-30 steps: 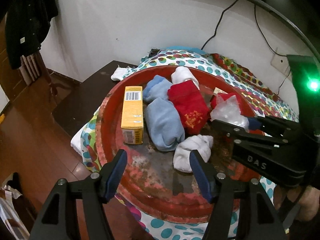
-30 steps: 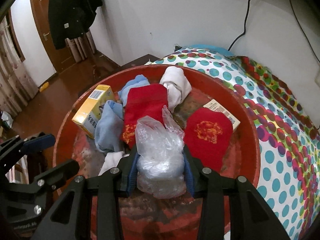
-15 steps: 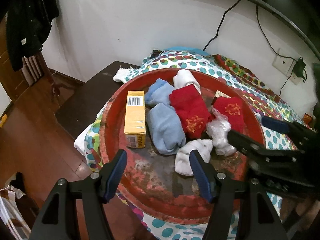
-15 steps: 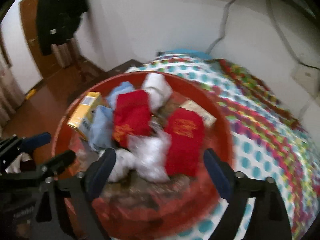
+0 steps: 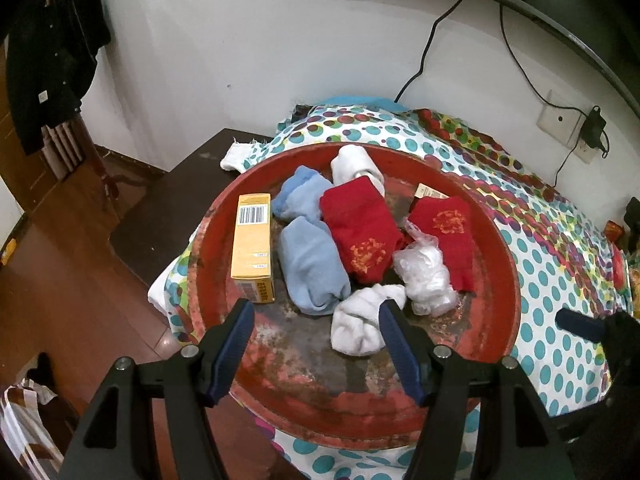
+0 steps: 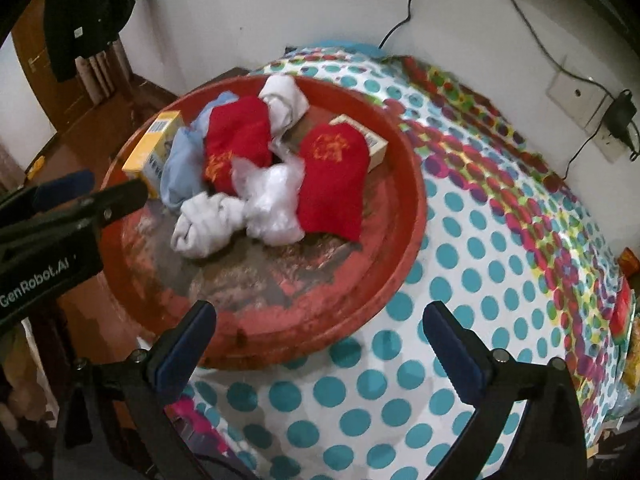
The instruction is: Organize objects
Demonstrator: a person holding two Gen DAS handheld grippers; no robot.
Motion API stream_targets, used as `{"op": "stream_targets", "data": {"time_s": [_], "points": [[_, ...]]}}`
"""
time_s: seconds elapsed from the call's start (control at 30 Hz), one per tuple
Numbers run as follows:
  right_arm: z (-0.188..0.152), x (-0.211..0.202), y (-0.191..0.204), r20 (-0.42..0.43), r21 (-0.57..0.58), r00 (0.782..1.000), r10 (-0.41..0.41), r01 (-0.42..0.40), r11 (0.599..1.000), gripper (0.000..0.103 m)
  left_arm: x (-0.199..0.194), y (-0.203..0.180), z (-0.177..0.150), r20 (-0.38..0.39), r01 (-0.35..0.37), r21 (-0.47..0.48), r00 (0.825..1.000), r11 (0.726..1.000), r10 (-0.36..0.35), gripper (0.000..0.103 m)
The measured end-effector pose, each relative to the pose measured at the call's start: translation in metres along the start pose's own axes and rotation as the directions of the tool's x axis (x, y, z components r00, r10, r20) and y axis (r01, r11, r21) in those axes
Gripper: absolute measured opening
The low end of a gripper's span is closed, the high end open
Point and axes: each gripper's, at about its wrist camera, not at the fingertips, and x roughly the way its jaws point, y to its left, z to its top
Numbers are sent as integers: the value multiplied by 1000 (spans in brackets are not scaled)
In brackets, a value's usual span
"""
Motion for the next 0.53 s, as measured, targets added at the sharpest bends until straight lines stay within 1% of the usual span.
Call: {"op": "stream_targets", "data": {"time_s": [0.07,0.17,0.27,0.37,0.53], "points": [[-2,0,4,-8,-11,1000,21,-21,1000,103,1,3,1,-9,13,-20,1000,1000,-13,67],[-3,0,9,-7,-25,1000,28,-28,999,103,4,5,0,-22,35,-40,999,999,-36,67],[-3,2,12,-19,-24,999,46,-46,999,103,5,3,-1,-23,46,-33,999,998,-47,67],[-4,3,13,-26,-32,999,38,-39,999,103,2,1,-1,-6,66,-23,998,998,-66,67],[-5,4,12,-31,-31,999,40,-41,999,103,1,-7,-1,2,43,16,999,999,-43,67]]}}
